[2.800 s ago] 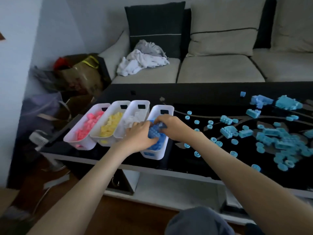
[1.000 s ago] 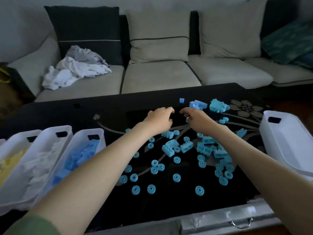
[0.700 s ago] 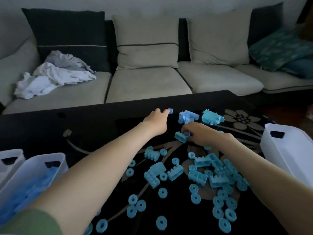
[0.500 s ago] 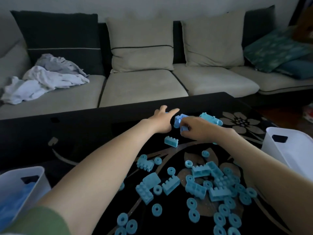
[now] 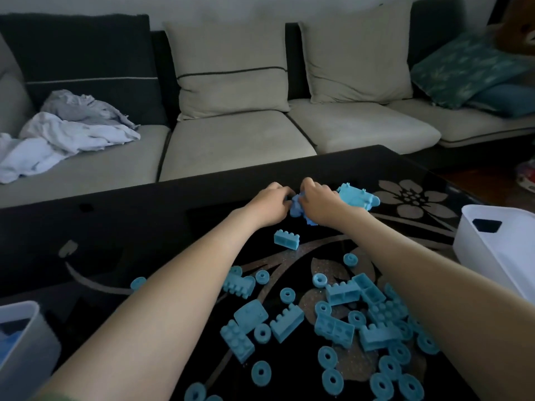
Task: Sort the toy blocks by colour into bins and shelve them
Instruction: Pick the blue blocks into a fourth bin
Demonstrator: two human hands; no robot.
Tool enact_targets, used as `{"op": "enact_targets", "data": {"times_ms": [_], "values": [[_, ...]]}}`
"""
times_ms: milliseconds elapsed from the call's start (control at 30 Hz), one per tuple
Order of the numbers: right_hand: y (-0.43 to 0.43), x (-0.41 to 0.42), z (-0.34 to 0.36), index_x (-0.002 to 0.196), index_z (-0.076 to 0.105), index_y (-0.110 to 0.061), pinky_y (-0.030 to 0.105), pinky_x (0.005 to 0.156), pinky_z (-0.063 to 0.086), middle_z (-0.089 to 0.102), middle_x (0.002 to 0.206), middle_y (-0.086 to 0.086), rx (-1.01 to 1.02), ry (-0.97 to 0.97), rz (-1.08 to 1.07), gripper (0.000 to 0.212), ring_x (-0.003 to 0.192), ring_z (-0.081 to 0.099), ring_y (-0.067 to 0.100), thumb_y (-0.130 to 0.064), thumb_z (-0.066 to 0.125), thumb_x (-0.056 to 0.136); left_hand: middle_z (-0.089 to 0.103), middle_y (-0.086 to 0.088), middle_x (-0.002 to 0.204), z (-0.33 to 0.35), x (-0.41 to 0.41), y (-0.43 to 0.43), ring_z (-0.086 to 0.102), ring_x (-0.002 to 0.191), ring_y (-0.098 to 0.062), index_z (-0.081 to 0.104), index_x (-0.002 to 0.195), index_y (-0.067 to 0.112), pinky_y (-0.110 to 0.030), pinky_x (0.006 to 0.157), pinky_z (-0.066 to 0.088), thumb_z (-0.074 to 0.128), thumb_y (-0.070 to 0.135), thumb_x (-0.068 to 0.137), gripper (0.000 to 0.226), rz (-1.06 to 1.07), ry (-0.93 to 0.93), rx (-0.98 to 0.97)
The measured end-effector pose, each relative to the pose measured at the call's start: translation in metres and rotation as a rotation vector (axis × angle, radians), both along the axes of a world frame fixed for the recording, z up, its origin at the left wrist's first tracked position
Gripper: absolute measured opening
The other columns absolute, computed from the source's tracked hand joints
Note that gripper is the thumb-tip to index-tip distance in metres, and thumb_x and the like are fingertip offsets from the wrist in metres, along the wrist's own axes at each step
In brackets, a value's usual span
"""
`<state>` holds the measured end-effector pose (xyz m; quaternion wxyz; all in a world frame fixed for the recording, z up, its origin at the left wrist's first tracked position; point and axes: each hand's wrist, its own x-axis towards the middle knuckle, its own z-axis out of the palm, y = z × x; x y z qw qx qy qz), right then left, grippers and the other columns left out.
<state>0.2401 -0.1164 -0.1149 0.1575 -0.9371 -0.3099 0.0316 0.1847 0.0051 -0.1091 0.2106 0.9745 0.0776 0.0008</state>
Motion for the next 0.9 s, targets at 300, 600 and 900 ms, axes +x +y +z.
{"op": "enact_targets", "data": {"times_ms": [300,600,900], "values": [[-0.033,-0.069,0.004,0.11,0.043,-0.013,0.032,0.08,0.035,0.047,0.113,0.007,0.095,0.198,0.19,0.018,0.101,0.043,0.022,-0.024,0.046,0.096,0.055,-0.006,0.114,0.011,-0.081,-0.019,0.055,0.093,-0.018,0.055,0.119,0.012,-0.027,0.073,0.043,0.054,0.031,0.094,0.031,-0.057,0.102,0.035],[-0.056,-0.111,0.039,0.11,0.051,-0.006,0.023,0.051,0.039,0.051,0.083,0.001,0.208,0.127,0.064,0.018,0.063,0.047,0.011,-0.01,0.051,0.092,0.055,-0.001,0.119,0.045,-0.15,-0.025,0.053,0.101,-0.014,0.056,0.123,0.015,-0.024,0.079,0.042,0.058,0.035,0.093,0.036,0.08,0.035,-0.11],[-0.006,-0.212,0.096,0.107,0.06,-0.013,0.016,0.064,0.044,0.059,0.097,0.003,0.619,0.226,0.14,0.022,0.084,0.056,0.016,-0.01,0.06,0.086,0.062,0.002,0.098,0.084,-0.298,0.027,0.059,0.091,-0.013,0.063,0.109,0.017,-0.022,0.073,0.04,0.062,0.03,0.09,0.023,0.354,-0.149,-0.083]]}}
